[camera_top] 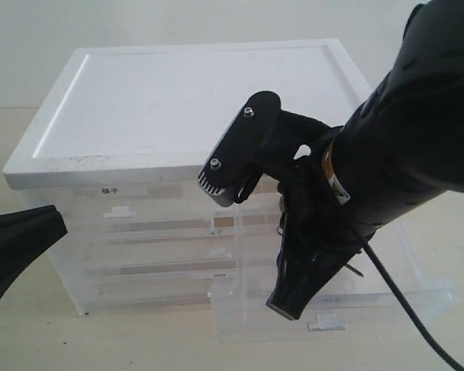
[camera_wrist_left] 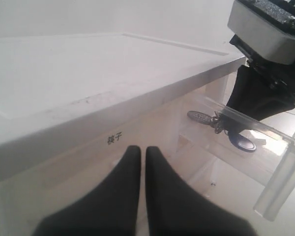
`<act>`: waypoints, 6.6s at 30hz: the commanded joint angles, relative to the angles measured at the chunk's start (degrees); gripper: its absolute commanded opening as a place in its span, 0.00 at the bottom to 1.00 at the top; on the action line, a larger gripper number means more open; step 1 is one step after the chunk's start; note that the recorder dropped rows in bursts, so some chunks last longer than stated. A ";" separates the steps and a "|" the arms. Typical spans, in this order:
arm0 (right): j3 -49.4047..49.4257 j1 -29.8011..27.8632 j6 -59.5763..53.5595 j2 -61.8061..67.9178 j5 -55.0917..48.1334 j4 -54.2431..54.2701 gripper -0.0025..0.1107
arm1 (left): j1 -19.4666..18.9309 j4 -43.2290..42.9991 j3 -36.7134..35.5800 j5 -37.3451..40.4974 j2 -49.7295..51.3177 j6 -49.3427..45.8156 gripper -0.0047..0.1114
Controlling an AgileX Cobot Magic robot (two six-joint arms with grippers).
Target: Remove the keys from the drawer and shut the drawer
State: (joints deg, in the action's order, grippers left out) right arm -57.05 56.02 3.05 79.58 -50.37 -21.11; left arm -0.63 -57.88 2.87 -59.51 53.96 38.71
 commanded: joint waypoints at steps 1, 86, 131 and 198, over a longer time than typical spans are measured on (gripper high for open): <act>0.33 -0.11 -1.07 -3.10 0.18 -0.49 0.02 | -0.16 0.20 -0.28 -0.49 0.19 -0.01 0.08; -5.07 -0.20 -2.13 -14.12 -6.29 2.39 0.28 | -0.16 -0.01 -0.28 -0.83 0.19 0.24 0.08; -5.07 -0.10 3.82 1.27 -4.62 -3.94 0.02 | -0.16 -0.02 -0.28 -1.12 0.19 1.40 0.08; 0.40 -2.97 6.61 1.13 -3.74 2.52 0.02 | -0.16 -0.13 -0.28 -1.13 0.19 1.50 0.08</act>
State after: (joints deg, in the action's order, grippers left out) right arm -57.60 53.29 12.22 80.30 -54.04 -19.04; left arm -0.63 -57.88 2.87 -60.12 53.96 39.75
